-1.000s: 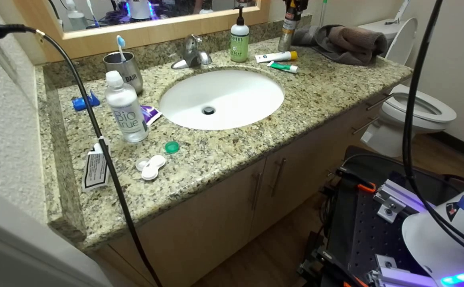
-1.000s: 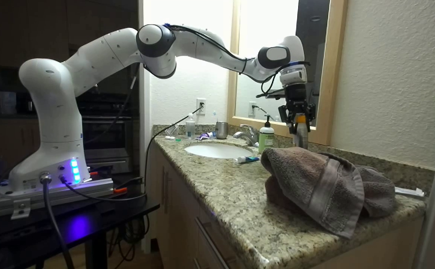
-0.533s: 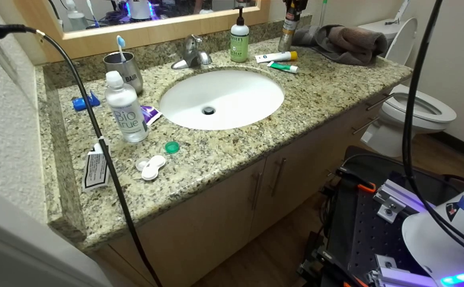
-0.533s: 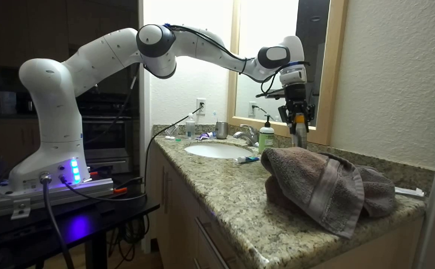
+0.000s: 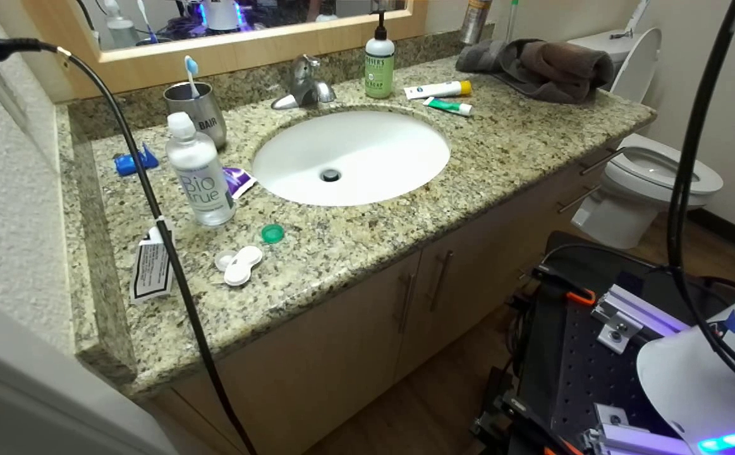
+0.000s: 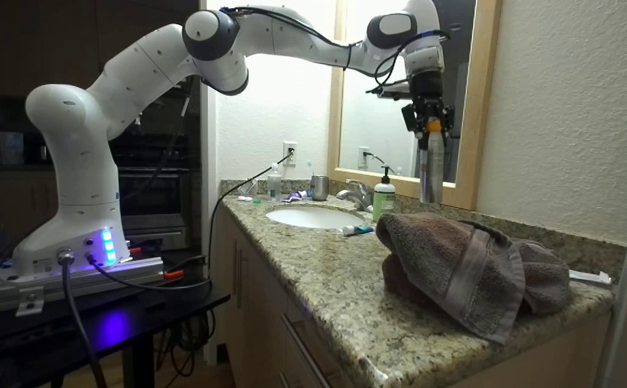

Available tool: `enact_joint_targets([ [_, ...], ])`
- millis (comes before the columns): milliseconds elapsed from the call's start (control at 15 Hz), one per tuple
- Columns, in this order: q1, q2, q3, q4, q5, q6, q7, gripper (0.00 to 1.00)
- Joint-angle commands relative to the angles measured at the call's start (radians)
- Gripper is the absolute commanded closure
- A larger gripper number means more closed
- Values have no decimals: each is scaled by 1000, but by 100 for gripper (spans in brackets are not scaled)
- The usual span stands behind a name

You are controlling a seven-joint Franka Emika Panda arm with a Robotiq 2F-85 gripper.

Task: Move the silver bottle to the edge near you

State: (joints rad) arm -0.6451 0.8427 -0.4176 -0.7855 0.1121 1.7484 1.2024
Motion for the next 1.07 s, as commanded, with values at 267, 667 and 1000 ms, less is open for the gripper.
enact_joint_targets([
  [267,30,-257,-53,-261,-128,-7,-283,69],
  [667,70,-431,-54,-526,-310,-11,-524,69],
  [1000,101,-557,-48,-722,-372,59,-511,69],
])
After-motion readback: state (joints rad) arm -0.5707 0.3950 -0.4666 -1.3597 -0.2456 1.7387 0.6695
